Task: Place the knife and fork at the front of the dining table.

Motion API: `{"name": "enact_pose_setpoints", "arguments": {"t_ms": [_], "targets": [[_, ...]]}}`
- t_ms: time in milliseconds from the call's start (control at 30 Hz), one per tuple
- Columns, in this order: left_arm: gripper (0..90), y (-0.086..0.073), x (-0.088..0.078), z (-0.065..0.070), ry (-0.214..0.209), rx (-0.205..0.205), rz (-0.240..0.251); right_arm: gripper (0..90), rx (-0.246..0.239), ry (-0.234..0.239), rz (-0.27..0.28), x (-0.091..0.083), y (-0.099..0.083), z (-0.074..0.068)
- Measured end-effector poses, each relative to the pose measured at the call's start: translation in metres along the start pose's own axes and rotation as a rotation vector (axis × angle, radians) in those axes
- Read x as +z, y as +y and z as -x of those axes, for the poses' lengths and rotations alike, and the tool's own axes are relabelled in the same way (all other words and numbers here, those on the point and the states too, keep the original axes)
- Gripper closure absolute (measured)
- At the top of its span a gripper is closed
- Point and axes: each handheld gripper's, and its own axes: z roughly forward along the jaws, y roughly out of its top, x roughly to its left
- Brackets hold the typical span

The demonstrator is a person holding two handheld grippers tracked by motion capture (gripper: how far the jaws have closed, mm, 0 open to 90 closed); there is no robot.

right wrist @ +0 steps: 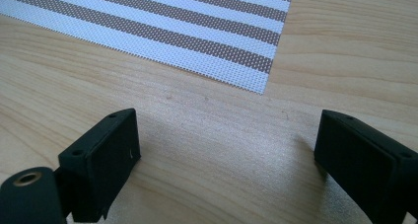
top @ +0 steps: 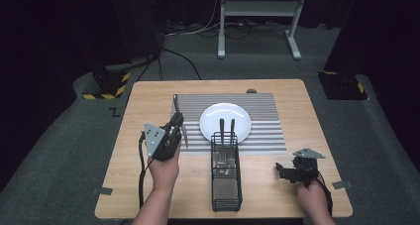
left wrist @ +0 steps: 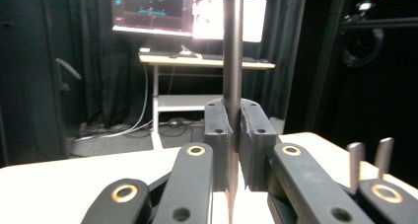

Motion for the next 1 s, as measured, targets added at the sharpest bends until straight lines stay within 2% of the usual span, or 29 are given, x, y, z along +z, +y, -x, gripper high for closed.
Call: {"name": "enact_pose_setpoints", "arguments": {"t_ms": [233,533,633,800,1000], "targets": [[83.2,-0.012,0.013,-0.007,0.036,-0.011,-0.045,9.8,0.000,0.000,0.000,0.000,0.000,0.000],[83.2,-0.026,0.025,-0.007,0.069,-0.001,-0.083,9.8,0.000,0.000,0.000,0.000,0.000,0.000],[83.2,-0.030,0.030,-0.008,0.078,-0.016,-0.096,9.8,0.000,0.000,0.000,0.000,0.000,0.000],[83.2,-0.035,0.039,-0.009,0.091,-0.019,-0.123,9.8,0.000,0.000,0.000,0.000,0.000,0.000],[83.1,-0.042,0.048,-0.008,0.112,-0.007,-0.154,9.8,0.000,0.000,0.000,0.000,0.000,0.000]]}}
